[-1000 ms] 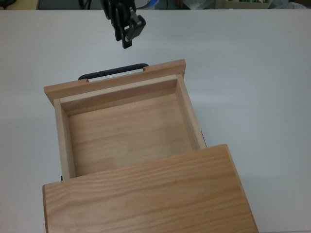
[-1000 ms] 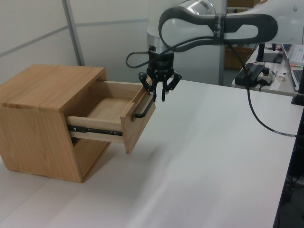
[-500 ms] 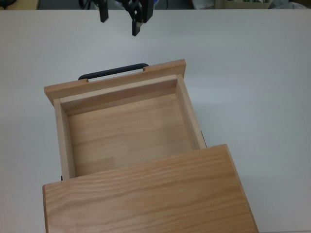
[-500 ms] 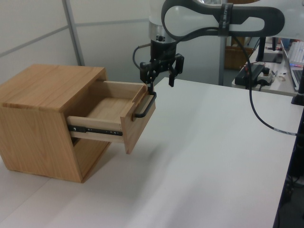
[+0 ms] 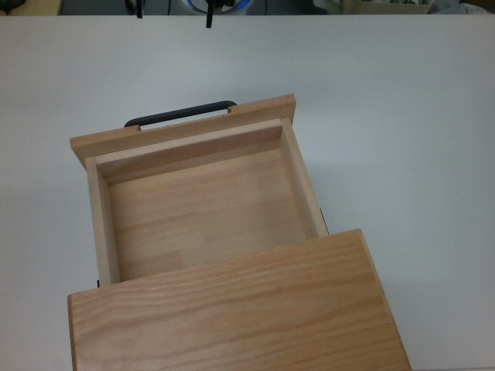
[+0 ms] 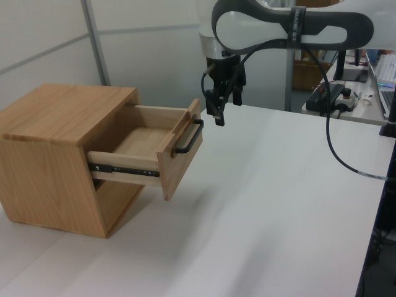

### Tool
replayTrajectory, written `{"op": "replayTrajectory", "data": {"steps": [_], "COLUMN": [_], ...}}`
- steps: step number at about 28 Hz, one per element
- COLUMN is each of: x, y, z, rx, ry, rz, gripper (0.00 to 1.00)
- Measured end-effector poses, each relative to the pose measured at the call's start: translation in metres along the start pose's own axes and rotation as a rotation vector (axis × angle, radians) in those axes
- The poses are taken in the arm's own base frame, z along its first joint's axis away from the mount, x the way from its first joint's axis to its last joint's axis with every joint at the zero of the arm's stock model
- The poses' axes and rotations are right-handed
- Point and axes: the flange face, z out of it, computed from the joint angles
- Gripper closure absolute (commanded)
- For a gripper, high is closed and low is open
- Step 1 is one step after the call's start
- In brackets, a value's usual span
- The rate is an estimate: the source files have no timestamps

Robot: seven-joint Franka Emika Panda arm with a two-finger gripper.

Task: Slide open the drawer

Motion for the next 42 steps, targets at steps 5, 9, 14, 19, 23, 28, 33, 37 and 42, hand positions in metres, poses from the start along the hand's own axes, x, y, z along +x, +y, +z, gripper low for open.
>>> {"op": "replayTrajectory", "data": {"steps": [5,9,14,19,23,28,33,37,42], "x": [0.002,0.003,0.003,-0.001,-0.003,-0.003,-0.004,-0.004,-0.003], "y": [-0.001,-0.005,-0.012,-0.012,-0.013,-0.010,-0.003,-0.003,-0.004], "z": [0.004,0.007,0.006,0.008,0.008,0.003,-0.003,-0.002,-0.002], "rx": [0.002,0.003,0.004,0.002,0.019,0.069,0.082,0.084,0.085], "ry": [-0.010,-0.013,-0.013,-0.048,-0.057,-0.049,-0.041,-0.043,-0.043], "rz": [-0.028,-0.045,-0.058,-0.058,-0.056,-0.053,-0.057,-0.058,-0.068], "gripper": [0.00,0.00,0.00,0.00,0.00,0.00,0.00,0.00,0.00]}}
